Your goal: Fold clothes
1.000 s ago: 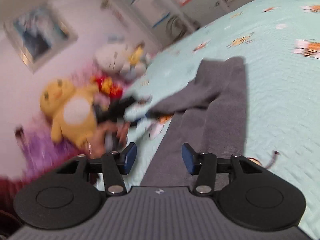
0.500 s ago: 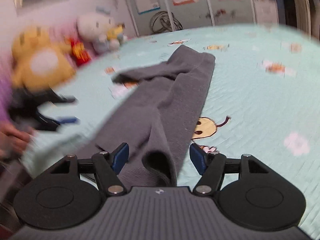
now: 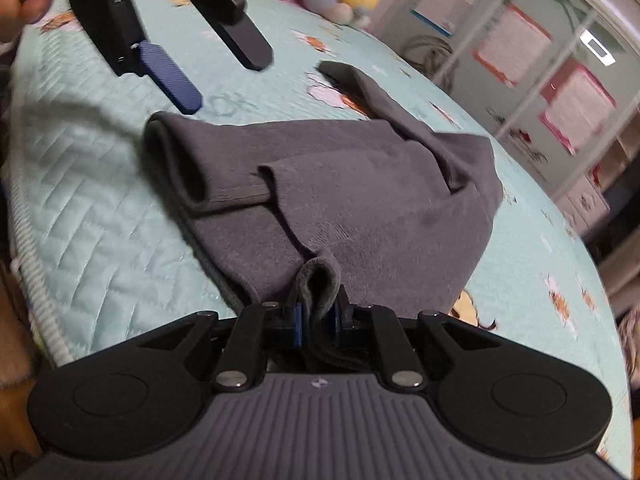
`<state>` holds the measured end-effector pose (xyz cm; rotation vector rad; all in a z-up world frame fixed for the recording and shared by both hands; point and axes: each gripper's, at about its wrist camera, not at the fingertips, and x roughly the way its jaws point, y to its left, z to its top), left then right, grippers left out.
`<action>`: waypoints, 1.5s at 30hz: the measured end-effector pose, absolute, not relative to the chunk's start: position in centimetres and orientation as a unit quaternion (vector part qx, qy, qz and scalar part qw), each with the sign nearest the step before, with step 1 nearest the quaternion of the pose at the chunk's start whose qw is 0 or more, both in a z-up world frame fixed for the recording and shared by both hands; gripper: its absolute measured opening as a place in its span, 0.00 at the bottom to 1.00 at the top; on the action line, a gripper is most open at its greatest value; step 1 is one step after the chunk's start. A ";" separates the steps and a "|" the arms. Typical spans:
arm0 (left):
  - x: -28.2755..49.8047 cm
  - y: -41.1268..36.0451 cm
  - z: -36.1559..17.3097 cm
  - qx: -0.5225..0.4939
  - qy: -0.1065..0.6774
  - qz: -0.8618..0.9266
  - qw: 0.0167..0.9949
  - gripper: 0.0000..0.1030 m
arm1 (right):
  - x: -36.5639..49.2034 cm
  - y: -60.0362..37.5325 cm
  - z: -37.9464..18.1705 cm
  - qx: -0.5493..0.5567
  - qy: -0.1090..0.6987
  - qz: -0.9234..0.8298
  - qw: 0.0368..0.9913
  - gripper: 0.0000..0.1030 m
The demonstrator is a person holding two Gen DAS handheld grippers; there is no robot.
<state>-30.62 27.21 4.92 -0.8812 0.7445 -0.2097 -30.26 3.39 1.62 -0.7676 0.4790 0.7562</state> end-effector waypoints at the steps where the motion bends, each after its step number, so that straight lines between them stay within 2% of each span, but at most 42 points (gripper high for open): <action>1: -30.8 27.0 4.9 -0.413 0.353 -0.100 0.833 0.63 | -30.1 3.0 2.2 -0.354 0.228 0.362 0.832 0.13; 5: -31.0 26.6 4.8 -0.415 0.353 -0.104 0.832 0.64 | -30.2 1.6 5.2 -0.303 0.195 0.352 0.864 0.13; 7: -30.9 26.2 4.7 -0.416 0.356 -0.105 0.830 0.64 | -30.6 2.2 4.3 -0.309 0.185 0.360 0.861 0.17; 9: -30.9 25.8 4.7 -0.413 0.360 -0.108 0.830 0.64 | -30.4 3.1 1.9 -0.323 0.222 0.380 0.838 0.29; 11: -31.0 25.5 4.6 -0.409 0.363 -0.112 0.829 0.64 | -30.8 2.8 1.3 -0.312 0.208 0.381 0.845 0.31; 13: -31.2 25.3 4.3 -0.408 0.368 -0.114 0.828 0.64 | -31.2 1.6 2.6 -0.273 0.210 0.408 0.845 0.50; 14: -31.3 25.2 4.1 -0.407 0.371 -0.114 0.827 0.64 | -31.4 0.7 3.4 -0.250 0.207 0.424 0.845 0.71; 15: -31.3 25.1 4.1 -0.407 0.372 -0.115 0.826 0.64 | -31.5 -0.1 4.1 -0.229 0.204 0.438 0.845 0.75; 18: -31.5 25.0 4.2 -0.410 0.366 -0.120 0.827 0.64 | -31.9 -2.5 5.8 -0.194 0.198 0.451 0.848 0.75; 20: -31.6 25.1 4.5 -0.412 0.357 -0.123 0.829 0.64 | -31.1 -4.5 7.1 -0.119 0.222 0.459 0.852 0.73; 22: -31.7 25.2 4.9 -0.417 0.345 -0.126 0.831 0.64 | -28.7 -6.4 8.1 -0.013 0.258 0.450 0.855 0.60; 24: -31.5 25.1 5.2 -0.420 0.338 -0.130 0.832 0.64 | -26.6 -7.4 7.8 0.068 0.291 0.426 0.854 0.37; 26: -31.0 24.7 5.4 -0.415 0.340 -0.134 0.833 0.64 | -25.1 -7.7 6.8 0.128 0.317 0.412 0.845 0.25; 30: -29.9 23.5 4.8 -0.400 0.360 -0.139 0.831 0.64 | -24.2 -5.6 2.2 0.104 0.386 0.389 0.830 0.21; 32: -29.7 23.1 4.6 -0.394 0.368 -0.140 0.830 0.64 | -24.1 -5.2 0.7 0.100 0.388 0.384 0.832 0.21; 36: -29.1 22.4 4.4 -0.384 0.380 -0.143 0.830 0.64 | -24.3 -5.4 2.0 0.090 0.381 0.398 0.829 0.22; 41: -28.1 21.0 5.5 -0.384 0.367 -0.170 0.830 0.64 | -23.4 -6.3 3.7 0.135 0.357 0.418 0.825 0.23; 45: -26.6 18.9 4.8 -0.375 0.379 -0.192 0.824 0.64 | -23.4 -4.7 0.8 0.085 0.396 0.412 0.816 0.21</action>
